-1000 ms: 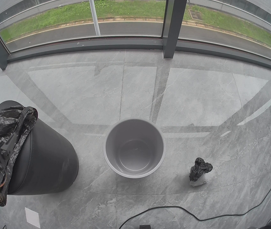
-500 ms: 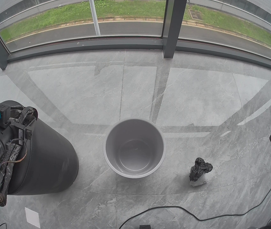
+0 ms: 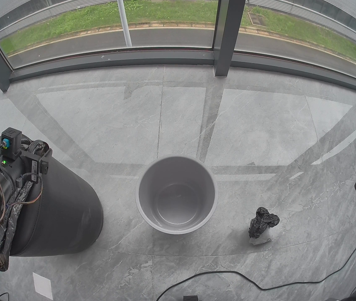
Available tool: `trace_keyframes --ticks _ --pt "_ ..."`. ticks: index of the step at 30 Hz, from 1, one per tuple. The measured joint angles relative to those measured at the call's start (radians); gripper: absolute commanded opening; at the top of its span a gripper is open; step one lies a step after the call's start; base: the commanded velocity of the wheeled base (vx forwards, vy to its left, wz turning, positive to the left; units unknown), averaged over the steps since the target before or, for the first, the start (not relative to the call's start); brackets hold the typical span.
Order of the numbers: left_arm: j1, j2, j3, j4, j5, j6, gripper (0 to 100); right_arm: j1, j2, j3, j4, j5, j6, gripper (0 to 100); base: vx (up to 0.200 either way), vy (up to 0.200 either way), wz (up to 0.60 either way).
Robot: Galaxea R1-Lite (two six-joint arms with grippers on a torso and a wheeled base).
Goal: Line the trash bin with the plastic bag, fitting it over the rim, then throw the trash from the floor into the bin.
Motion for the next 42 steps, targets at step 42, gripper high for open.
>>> trace_keyframes --ticks 42 --pt "0.111 0.111 -0.001 -0.192 0.051 0.060 100 0.000 -0.016 0.029 0.002 0.002 0.003 100 0.000 0.000 0.00"
